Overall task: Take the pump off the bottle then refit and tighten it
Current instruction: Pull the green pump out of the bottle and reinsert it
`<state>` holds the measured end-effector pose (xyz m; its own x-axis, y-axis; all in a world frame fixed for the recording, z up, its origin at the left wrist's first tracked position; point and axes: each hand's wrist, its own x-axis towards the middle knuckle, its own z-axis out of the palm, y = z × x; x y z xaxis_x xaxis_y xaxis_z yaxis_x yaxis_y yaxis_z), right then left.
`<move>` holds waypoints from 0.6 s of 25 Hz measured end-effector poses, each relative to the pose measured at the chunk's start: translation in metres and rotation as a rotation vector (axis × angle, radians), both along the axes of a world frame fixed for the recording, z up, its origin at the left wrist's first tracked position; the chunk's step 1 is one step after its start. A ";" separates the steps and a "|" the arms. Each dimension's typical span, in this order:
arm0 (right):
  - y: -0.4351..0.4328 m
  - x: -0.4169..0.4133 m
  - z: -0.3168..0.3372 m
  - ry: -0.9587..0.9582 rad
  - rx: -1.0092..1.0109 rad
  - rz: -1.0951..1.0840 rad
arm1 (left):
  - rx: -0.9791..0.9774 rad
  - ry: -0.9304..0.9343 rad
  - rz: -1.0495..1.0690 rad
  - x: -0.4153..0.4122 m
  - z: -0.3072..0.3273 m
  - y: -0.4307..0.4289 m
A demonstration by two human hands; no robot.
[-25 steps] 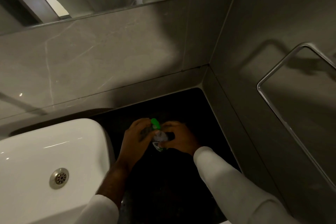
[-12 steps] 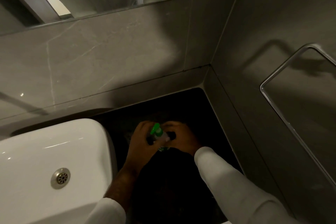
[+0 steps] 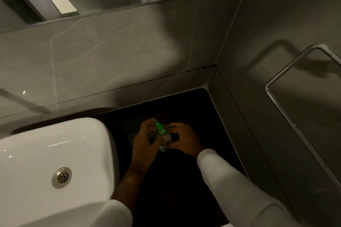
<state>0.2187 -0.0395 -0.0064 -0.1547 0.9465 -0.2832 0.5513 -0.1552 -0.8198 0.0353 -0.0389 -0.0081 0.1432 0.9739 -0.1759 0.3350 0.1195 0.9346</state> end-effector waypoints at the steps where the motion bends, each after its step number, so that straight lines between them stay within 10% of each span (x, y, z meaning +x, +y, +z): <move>1: 0.000 0.001 0.000 0.012 0.002 0.006 | -0.017 -0.019 -0.055 -0.001 -0.001 0.001; 15: 0.002 -0.008 -0.009 -0.021 -0.082 -0.124 | 0.057 -0.032 0.026 0.005 -0.003 -0.009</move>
<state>0.2110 -0.0375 -0.0158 -0.0314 0.9316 -0.3622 0.5409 -0.2889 -0.7899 0.0402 -0.0483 -0.0107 0.1226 0.9857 -0.1159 0.3027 0.0741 0.9502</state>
